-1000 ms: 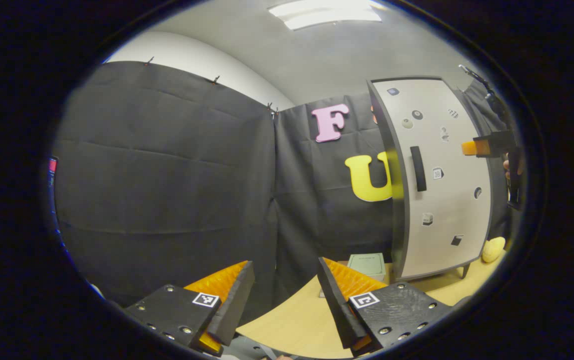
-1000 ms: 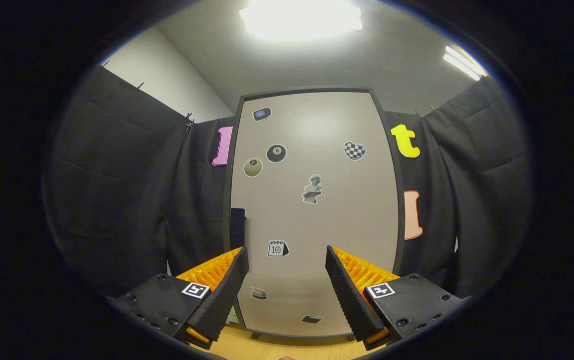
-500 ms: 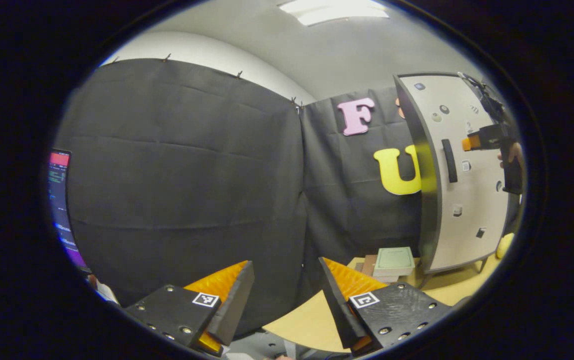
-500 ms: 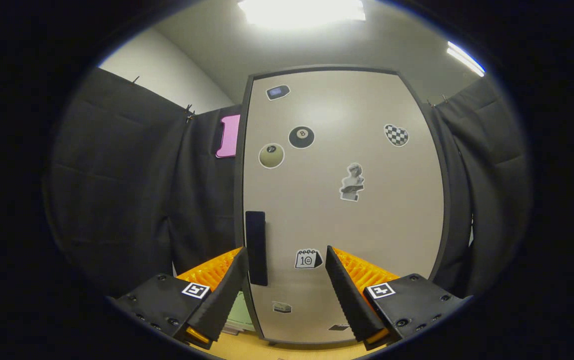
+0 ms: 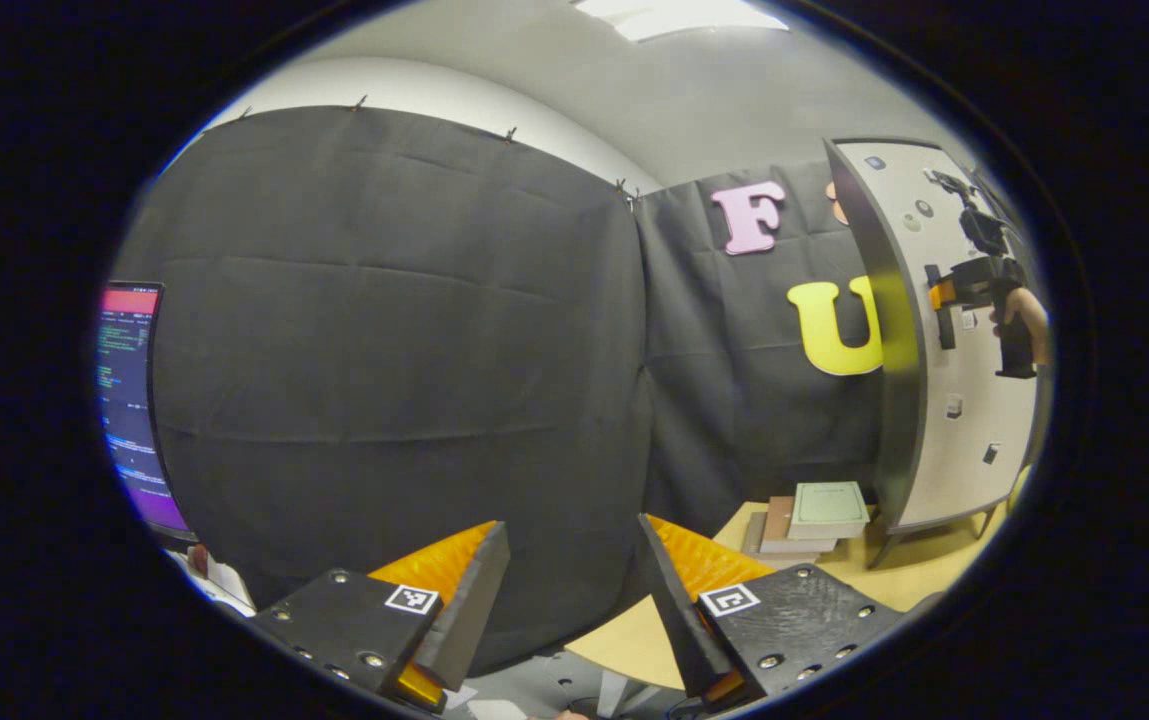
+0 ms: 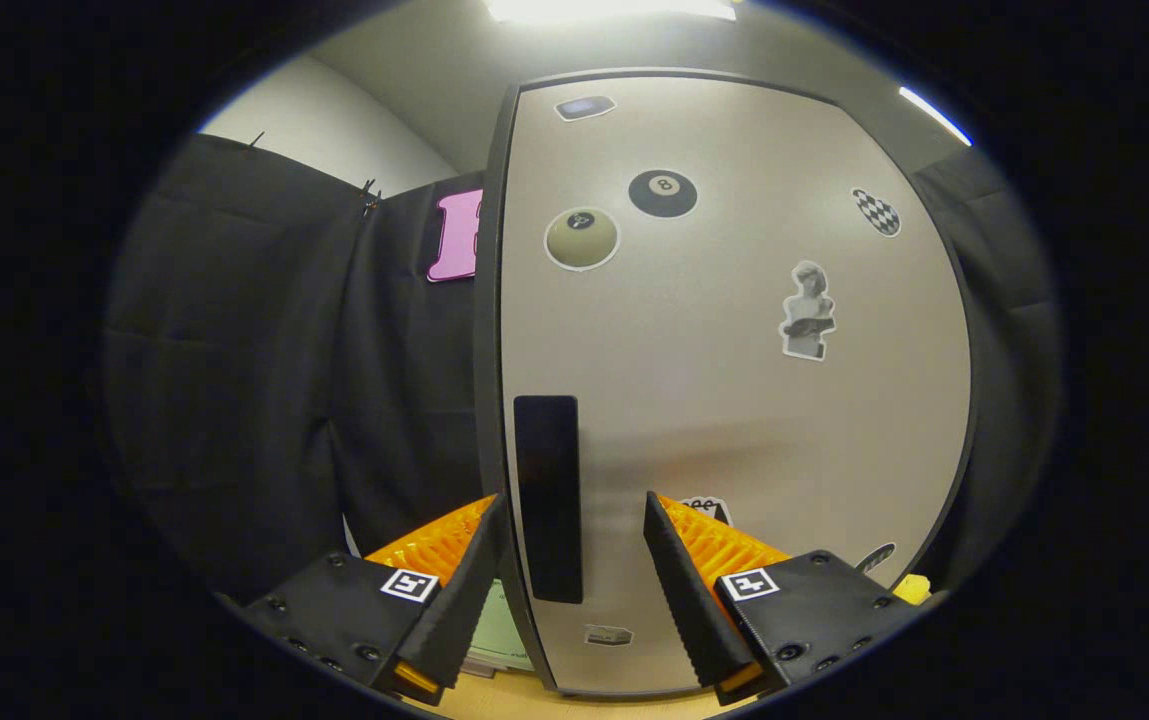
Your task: Open the cabinet door with the right hand, grasp the bottle in the cabinet with the left hand and place it on the coaster, then close the cabinet door with the right hand.
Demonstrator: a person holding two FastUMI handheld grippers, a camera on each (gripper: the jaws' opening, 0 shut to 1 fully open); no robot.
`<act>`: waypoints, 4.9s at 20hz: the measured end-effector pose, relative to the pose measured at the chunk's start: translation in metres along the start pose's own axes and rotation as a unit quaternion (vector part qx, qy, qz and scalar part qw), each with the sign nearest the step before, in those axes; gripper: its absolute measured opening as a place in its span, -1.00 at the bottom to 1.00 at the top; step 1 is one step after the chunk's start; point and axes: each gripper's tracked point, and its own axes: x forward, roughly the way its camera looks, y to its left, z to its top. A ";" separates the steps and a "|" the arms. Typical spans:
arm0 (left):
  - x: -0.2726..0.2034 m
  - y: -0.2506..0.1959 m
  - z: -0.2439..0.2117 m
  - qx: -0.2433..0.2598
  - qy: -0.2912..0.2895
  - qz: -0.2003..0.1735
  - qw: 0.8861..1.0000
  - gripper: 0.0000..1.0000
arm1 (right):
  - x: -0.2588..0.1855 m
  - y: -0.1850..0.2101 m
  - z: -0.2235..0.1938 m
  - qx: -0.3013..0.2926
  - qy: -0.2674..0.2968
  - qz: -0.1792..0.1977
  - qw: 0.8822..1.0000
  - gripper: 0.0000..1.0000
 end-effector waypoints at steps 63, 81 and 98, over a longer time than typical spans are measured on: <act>-0.176 -0.487 0.062 -0.007 -0.038 -0.318 0.947 0.52 | -0.121 -0.148 -0.008 0.010 0.064 0.248 0.967 -0.72; -0.130 -0.540 0.124 -0.010 -0.064 -0.331 0.941 0.53 | -0.142 -0.249 -0.063 0.011 0.070 0.106 0.992 0.93; 0.022 -0.673 0.152 -0.018 -0.057 -0.435 0.899 0.53 | -0.117 -0.325 -0.118 0.096 0.108 -0.143 0.979 0.96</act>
